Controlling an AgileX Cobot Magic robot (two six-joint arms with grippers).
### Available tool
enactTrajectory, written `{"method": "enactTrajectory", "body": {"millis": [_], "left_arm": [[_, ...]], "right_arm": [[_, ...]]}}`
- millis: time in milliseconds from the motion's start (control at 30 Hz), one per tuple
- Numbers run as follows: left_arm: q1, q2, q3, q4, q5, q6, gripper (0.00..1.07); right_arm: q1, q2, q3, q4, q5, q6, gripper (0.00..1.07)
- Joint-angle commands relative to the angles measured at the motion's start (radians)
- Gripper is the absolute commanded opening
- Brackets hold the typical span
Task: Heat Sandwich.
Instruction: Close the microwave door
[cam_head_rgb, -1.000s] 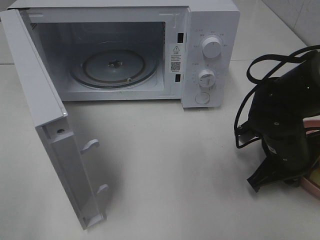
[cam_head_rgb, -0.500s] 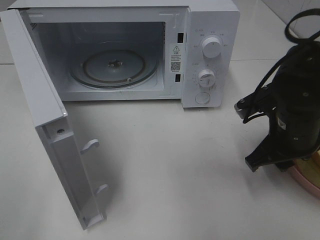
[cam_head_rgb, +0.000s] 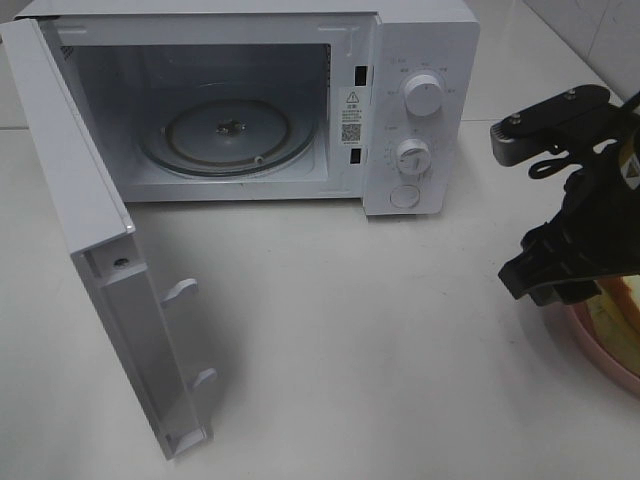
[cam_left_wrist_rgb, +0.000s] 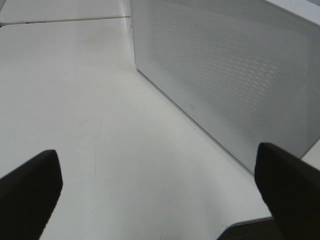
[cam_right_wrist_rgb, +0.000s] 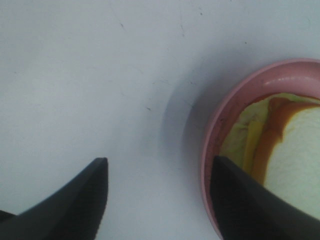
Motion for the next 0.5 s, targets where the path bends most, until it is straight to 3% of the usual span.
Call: {"method": "enactTrajectory", "body": {"millis": [33,200,500], "left_arm": [[0.004,-0.022,0.004,0.000,-0.008,-0.003,1.03],[0.004,-0.022,0.004,0.000,-0.008,-0.003,1.03],[0.004,-0.022,0.004,0.000,-0.008,-0.003,1.03]], "right_arm": [[-0.007,-0.073,-0.002,0.069,-0.003,-0.093,0.75],[-0.006,-0.141,-0.002,0.122,0.029,-0.108,0.87],[-0.005,-0.274,-0.002,0.209,0.165,-0.188,0.83]]}}
